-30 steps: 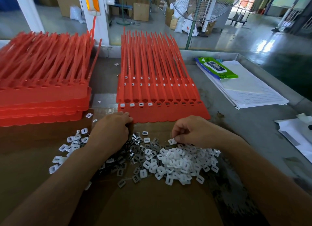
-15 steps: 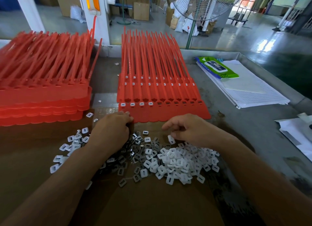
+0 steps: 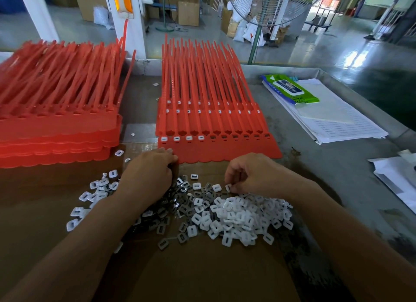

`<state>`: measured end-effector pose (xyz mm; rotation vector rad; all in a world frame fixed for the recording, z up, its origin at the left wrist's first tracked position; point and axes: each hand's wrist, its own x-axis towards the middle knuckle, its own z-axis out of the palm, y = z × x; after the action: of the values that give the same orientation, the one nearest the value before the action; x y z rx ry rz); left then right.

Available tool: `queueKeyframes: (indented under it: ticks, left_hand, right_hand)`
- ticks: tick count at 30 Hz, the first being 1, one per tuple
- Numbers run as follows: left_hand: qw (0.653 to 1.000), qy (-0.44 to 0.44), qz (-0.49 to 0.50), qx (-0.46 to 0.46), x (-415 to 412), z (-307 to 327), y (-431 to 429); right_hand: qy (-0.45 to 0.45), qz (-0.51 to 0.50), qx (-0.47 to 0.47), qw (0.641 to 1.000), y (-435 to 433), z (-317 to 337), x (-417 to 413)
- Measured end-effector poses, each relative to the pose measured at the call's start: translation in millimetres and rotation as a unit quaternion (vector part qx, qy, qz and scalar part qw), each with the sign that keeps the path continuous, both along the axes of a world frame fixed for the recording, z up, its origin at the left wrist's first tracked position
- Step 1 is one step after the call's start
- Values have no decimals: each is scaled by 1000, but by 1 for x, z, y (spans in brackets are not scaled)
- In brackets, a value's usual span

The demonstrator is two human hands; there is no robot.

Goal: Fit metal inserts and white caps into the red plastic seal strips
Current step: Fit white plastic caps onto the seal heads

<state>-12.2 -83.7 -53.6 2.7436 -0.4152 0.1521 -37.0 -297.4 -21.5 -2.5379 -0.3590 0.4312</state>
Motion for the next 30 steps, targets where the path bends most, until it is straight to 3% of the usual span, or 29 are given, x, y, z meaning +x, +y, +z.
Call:
queueKeyframes:
  ticks: [12, 18, 23, 30]
  left_hand:
    - [1000, 8, 3, -8, -1, 1, 0]
    - [1000, 1, 1, -15, -1, 0, 0]
    - [1000, 2, 5, -19, -1, 1, -1]
    - [1000, 8, -5, -15, -2, 3, 0]
  right_hand:
    - [-103, -55, 71, 991, 2, 7, 12]
    - [-77, -122, 137, 980, 6, 8, 26]
    - [-58, -152, 129, 978, 9, 4, 45]
    - [-104, -163, 100, 976, 13, -2, 71]
